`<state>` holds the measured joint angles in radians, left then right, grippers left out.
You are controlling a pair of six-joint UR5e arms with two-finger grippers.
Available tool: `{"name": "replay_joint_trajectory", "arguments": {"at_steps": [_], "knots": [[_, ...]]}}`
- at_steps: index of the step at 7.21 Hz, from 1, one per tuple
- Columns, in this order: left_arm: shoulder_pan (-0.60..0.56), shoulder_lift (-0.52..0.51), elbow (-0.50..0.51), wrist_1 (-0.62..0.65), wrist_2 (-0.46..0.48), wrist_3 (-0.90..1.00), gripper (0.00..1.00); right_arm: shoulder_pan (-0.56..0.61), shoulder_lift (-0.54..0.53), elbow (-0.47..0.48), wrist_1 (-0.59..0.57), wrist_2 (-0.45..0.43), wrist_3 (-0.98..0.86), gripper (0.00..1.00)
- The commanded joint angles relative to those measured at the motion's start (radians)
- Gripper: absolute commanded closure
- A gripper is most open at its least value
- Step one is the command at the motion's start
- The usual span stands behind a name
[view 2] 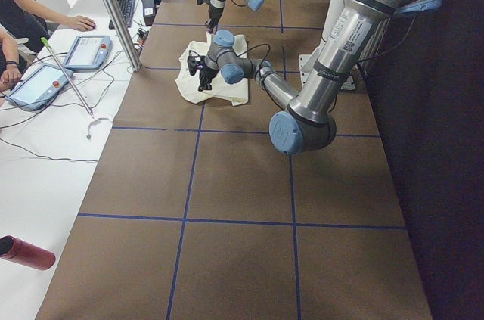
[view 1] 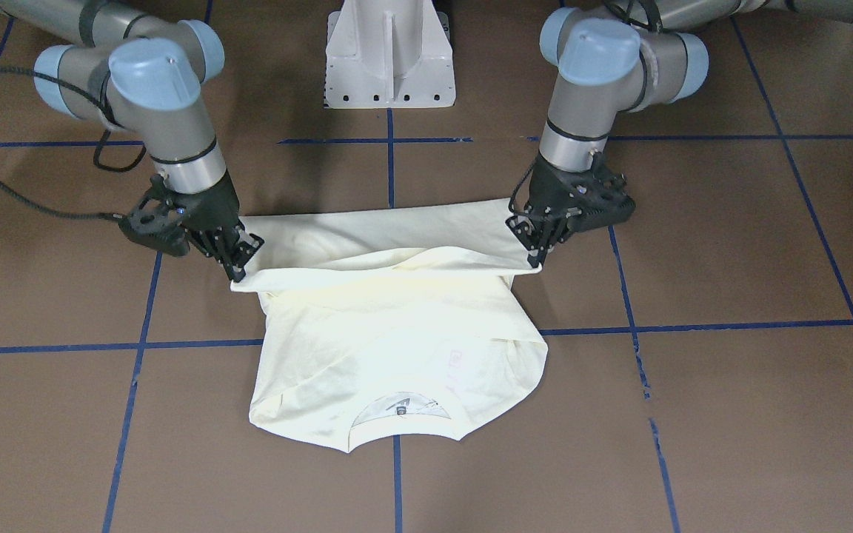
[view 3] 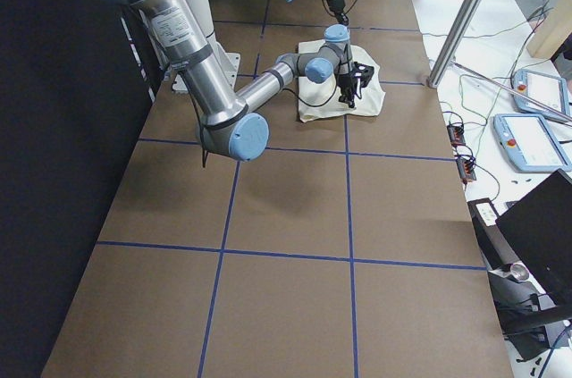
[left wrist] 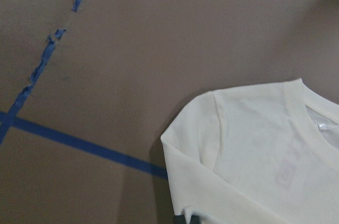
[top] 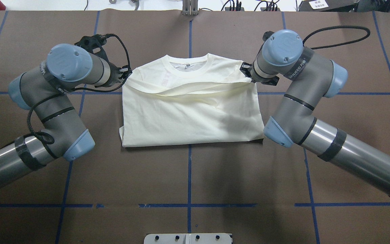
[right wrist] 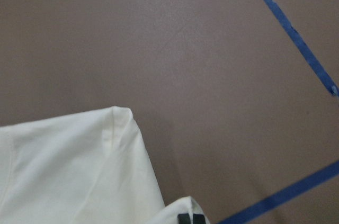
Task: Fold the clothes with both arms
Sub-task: 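Lift the hem with both grippers and fold it up toward the collar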
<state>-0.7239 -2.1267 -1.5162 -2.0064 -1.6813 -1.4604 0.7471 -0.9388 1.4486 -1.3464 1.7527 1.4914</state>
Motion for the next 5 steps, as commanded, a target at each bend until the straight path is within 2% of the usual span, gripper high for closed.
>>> {"name": "replay_joint_trajectory", "arguments": {"at_steps": [1, 3, 5], "knots": [[-0.008, -0.047, 0.154, -0.119, 0.048, 0.000, 1.00, 0.018, 0.054, -0.158, 0.123, -0.002, -0.002, 1.00], [-0.012, -0.049, 0.168, -0.124, 0.049, 0.032, 1.00, 0.021, 0.092, -0.220, 0.130, -0.002, -0.002, 1.00], [-0.017, -0.050, 0.177, -0.126, 0.048, 0.035, 0.98, 0.057, 0.112, -0.223, 0.130, 0.004, -0.005, 1.00]]}}
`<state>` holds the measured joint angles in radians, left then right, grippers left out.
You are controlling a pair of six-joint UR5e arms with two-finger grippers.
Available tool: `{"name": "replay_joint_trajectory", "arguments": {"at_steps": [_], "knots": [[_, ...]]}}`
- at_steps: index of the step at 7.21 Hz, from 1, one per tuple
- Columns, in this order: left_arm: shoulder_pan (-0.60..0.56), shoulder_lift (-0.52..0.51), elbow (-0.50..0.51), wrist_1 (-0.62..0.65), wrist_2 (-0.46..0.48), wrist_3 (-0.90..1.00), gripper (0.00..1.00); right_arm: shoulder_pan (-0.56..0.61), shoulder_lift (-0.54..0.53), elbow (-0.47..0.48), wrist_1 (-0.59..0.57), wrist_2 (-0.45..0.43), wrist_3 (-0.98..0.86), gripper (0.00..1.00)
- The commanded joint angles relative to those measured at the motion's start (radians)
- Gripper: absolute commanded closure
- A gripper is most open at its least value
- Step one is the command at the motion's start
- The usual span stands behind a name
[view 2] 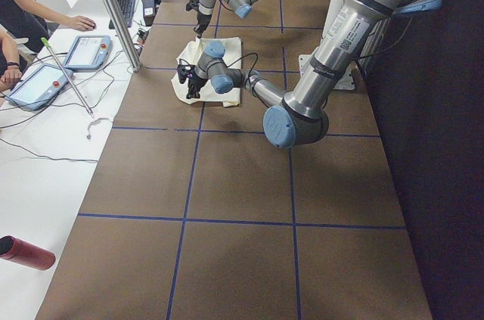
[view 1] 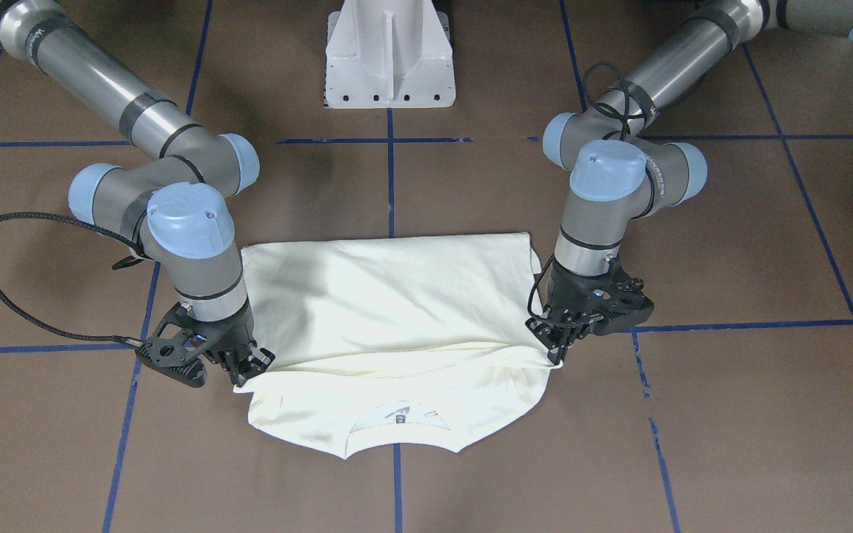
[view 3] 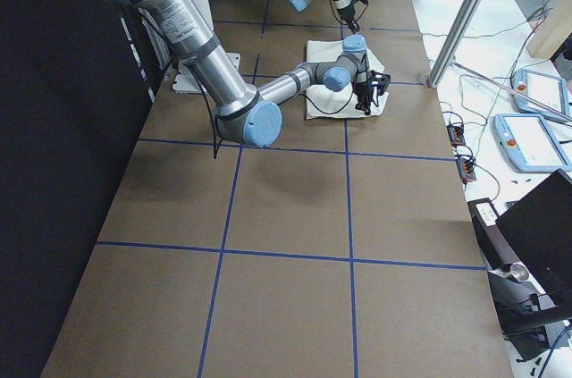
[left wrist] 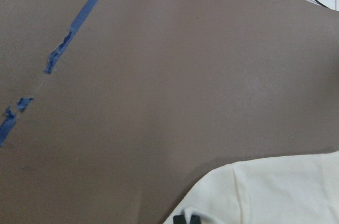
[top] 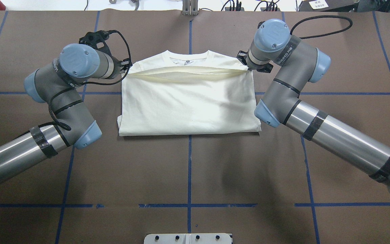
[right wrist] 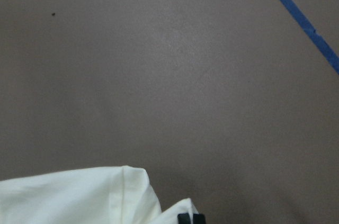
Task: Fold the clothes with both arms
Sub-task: 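Lift the hem with both grippers and fold it up toward the collar, then release the hem and move the right gripper to the folded shirt's side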
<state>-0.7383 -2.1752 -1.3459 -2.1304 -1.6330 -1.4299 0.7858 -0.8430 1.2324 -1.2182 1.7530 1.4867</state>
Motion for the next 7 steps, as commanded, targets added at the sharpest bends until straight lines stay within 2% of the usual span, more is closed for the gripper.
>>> {"name": "replay_joint_trajectory", "arguments": {"at_steps": [1, 2, 4, 5, 6, 7], "knots": [[-0.003, 0.000, 0.008, 0.000, -0.001, 0.034, 0.64, 0.017, 0.033, -0.034, 0.002, 0.005, -0.003, 1.00], [-0.003, 0.000, 0.008, -0.002, -0.001, 0.057, 0.57, 0.010, 0.039, -0.043, 0.003, 0.000, -0.003, 1.00], [-0.006, 0.002, 0.005, -0.012, -0.002, 0.062, 0.50, 0.009, 0.042, -0.034, 0.003, 0.000, 0.000, 0.20], [-0.009, 0.009, 0.005, -0.057, -0.002, 0.063, 0.50, 0.010, 0.038, 0.016, 0.003, 0.009, 0.010, 0.00], [-0.009, 0.011, 0.001, -0.072, -0.007, 0.063, 0.50, 0.003, -0.043, 0.151, 0.005, 0.057, 0.015, 0.00], [-0.009, 0.012, -0.001, -0.069, -0.010, 0.063, 0.50, -0.054, -0.197, 0.327, 0.006, 0.062, 0.055, 0.00]]}}
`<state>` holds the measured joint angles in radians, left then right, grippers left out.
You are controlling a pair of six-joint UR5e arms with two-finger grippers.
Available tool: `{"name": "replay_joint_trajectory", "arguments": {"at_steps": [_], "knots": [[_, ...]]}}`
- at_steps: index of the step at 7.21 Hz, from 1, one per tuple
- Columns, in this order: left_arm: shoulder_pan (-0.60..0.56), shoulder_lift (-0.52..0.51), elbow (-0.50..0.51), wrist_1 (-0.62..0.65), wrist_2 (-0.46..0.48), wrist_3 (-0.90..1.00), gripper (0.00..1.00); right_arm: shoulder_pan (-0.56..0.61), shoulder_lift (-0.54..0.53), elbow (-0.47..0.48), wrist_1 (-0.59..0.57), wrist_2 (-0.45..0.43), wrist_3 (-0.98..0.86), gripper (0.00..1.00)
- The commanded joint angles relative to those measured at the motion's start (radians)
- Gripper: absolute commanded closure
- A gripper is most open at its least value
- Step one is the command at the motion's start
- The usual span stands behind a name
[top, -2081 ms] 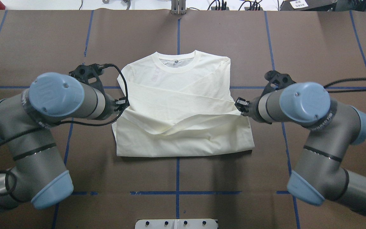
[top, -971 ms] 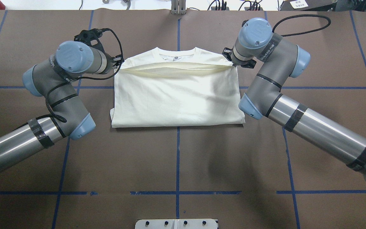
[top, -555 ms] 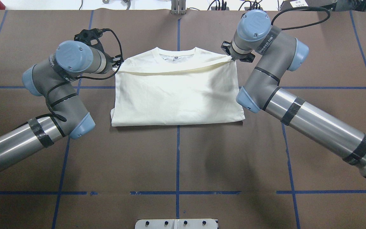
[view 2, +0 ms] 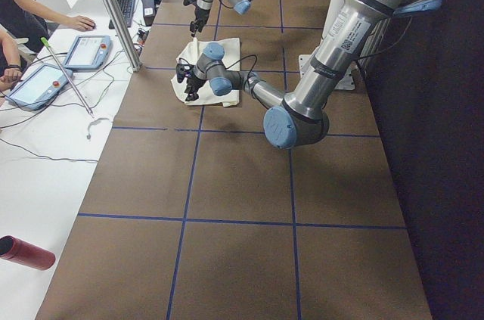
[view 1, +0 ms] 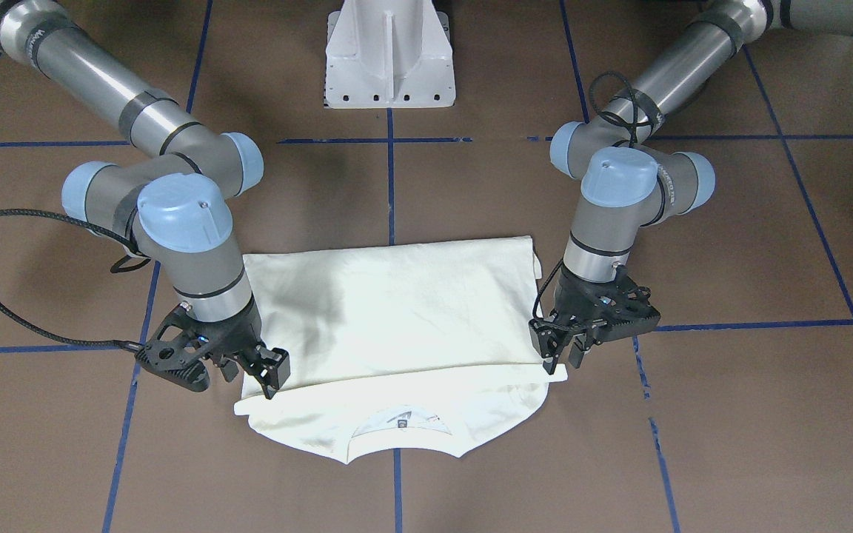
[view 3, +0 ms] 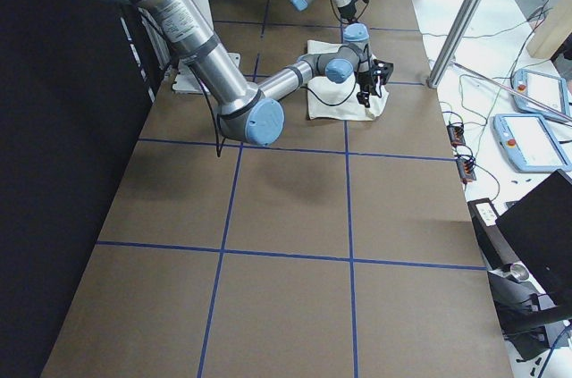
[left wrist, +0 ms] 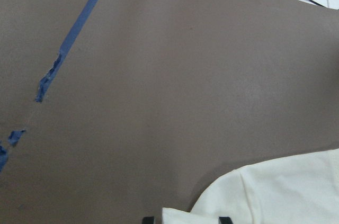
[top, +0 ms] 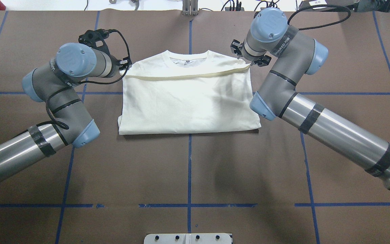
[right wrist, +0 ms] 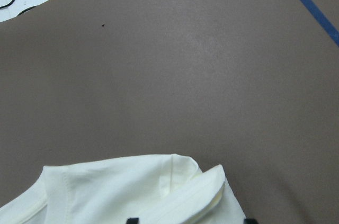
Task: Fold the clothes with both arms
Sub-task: 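Release the hem and move the right gripper to the folded shirt's side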
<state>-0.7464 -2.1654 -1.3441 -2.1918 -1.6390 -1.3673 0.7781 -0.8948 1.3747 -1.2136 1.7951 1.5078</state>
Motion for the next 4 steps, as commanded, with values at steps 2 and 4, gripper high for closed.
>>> {"name": "replay_joint_trajectory", "arguments": {"at_steps": [2, 4], "knots": [[0.001, 0.007, -0.013, -0.008, -0.004, -0.001, 0.50, -0.155, -0.312, 0.352, 0.002, -0.056, 0.183, 0.00], [0.001, 0.009, -0.042, -0.002, -0.002, -0.003, 0.50, -0.207, -0.340, 0.386, -0.003, -0.105, 0.320, 0.17]]}}
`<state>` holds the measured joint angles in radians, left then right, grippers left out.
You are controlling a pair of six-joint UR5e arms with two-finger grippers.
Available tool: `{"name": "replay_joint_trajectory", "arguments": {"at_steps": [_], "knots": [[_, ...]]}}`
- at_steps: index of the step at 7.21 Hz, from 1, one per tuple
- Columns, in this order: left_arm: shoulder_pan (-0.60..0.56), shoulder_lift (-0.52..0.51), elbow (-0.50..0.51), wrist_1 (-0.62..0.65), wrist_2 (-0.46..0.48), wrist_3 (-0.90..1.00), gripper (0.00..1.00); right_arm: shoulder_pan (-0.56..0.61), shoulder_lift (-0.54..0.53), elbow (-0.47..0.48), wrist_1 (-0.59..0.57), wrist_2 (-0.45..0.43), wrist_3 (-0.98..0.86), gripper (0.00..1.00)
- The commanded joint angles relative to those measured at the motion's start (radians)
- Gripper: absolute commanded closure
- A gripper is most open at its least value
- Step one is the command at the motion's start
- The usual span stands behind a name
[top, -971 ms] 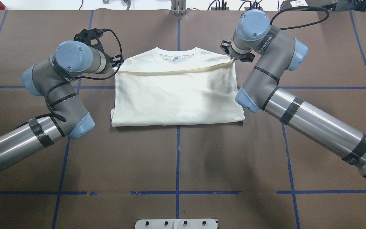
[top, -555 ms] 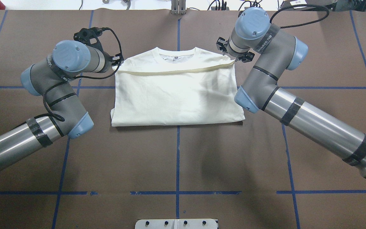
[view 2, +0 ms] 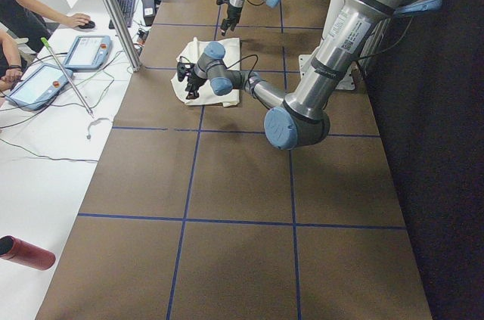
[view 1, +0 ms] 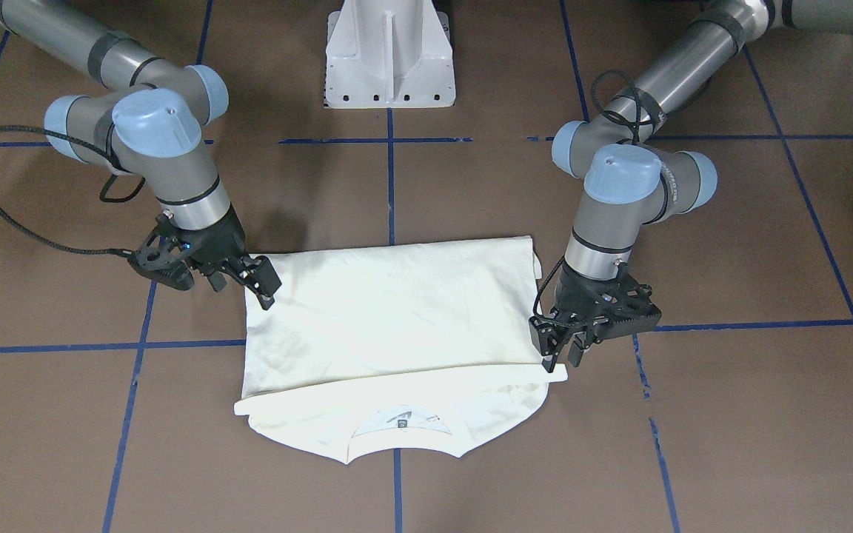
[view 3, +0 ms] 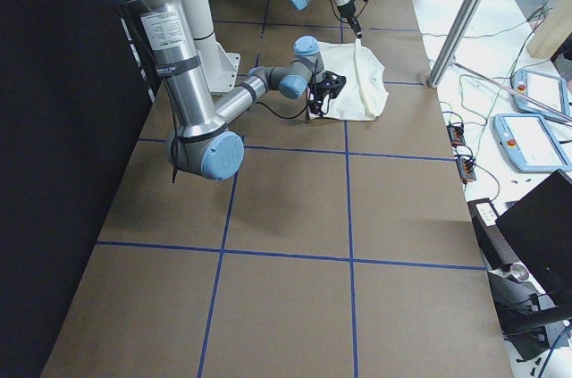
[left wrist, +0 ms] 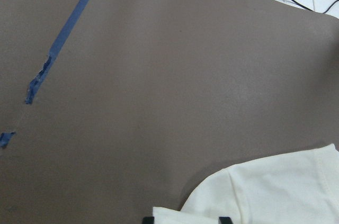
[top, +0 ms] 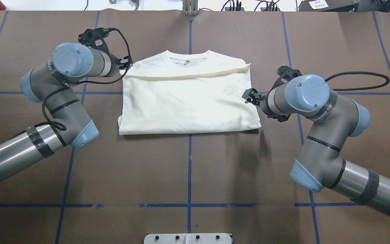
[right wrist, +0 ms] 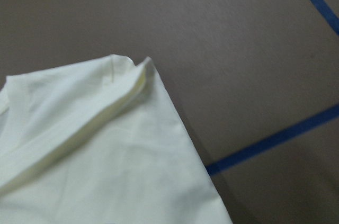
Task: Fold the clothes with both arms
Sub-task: 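Release the hem and move the right gripper to the folded shirt's side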
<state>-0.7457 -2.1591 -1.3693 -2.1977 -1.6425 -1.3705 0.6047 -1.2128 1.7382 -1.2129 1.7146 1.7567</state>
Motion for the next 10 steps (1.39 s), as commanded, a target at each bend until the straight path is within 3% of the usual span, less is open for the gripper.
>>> {"name": "replay_joint_trajectory", "arguments": {"at_steps": [1, 4, 6, 8, 9, 10], "knots": [[0.000, 0.002, -0.017, 0.004, 0.004, -0.001, 0.50, -0.034, -0.033, 0.017, -0.007, -0.020, 0.086, 0.23], [0.000, 0.001, -0.022, 0.006, 0.006, -0.001, 0.50, -0.054, -0.042, 0.006, -0.005, -0.018, 0.159, 0.26], [-0.001, 0.002, -0.030, 0.007, 0.007, -0.001, 0.50, -0.060, -0.042, 0.004, -0.005, -0.018, 0.170, 0.53], [-0.001, 0.002, -0.034, 0.007, 0.007, -0.002, 0.50, -0.074, -0.045, 0.006, -0.007, -0.021, 0.187, 0.58], [-0.001, 0.002, -0.039, 0.009, 0.007, -0.002, 0.50, -0.080, -0.045, 0.007, -0.007, -0.023, 0.213, 0.88], [-0.001, 0.004, -0.048, 0.010, 0.006, -0.002, 0.50, -0.082, -0.053, 0.012, -0.004, -0.021, 0.216, 1.00]]}}
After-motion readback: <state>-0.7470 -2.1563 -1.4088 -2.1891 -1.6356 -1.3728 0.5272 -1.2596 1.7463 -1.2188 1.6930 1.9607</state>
